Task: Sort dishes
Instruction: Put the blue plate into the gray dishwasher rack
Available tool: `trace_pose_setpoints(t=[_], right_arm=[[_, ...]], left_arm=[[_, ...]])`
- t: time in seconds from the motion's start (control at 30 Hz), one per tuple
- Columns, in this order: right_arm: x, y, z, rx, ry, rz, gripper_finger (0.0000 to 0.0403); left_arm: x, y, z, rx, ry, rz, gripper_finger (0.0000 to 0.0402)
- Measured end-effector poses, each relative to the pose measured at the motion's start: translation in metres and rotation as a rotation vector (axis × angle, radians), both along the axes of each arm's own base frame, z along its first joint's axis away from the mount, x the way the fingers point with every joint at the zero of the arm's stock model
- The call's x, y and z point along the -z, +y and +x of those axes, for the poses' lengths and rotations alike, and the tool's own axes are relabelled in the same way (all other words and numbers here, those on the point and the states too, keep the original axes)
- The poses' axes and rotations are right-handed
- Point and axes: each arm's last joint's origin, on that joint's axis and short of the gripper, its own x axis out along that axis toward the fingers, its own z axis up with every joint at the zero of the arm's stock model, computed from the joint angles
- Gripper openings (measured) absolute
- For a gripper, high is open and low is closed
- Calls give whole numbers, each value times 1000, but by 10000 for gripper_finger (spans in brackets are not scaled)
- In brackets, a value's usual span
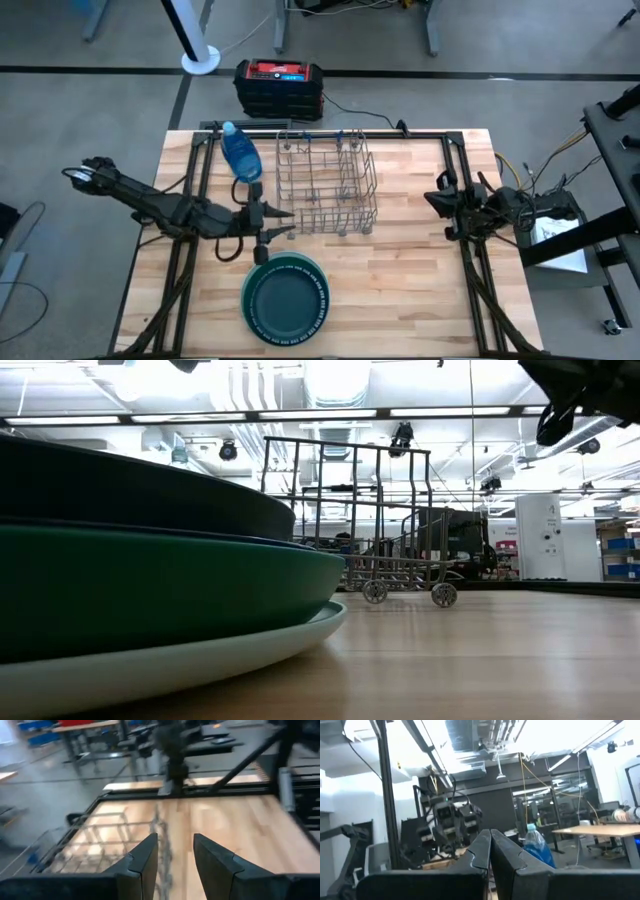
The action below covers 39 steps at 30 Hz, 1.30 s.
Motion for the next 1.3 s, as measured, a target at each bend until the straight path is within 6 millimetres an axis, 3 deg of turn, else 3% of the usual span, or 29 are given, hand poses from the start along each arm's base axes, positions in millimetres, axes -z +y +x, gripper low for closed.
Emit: trace_pose_setpoints(t=[0.17,0.27,0.5,0.63,0.77,0.9,1.07,1.3], right_arm=[[-29,2,1,-60,25,-36,2],[-51,4,9,-60,114,-53,2],[-102,11,51,-28,349,-112,2],[-121,17,82,-30,499,-149,2],[-128,23,109,-49,680,-95,2],[-123,36,132,-79,893,7,2],[-123,65,150,-134,1070,123,2],[-115,106,171,-174,1187,276,2]], left_arm=[[8,-4,-10,-162,40,-1,115],[12,-5,-15,-175,82,-61,115],[25,-3,-24,-188,208,-184,115],[30,-11,-27,20,337,-229,115],[37,-28,-33,188,448,-262,115],[48,-40,-48,151,566,-333,115],[56,-62,-59,169,610,-422,115],[71,-98,-58,253,612,-434,115]])
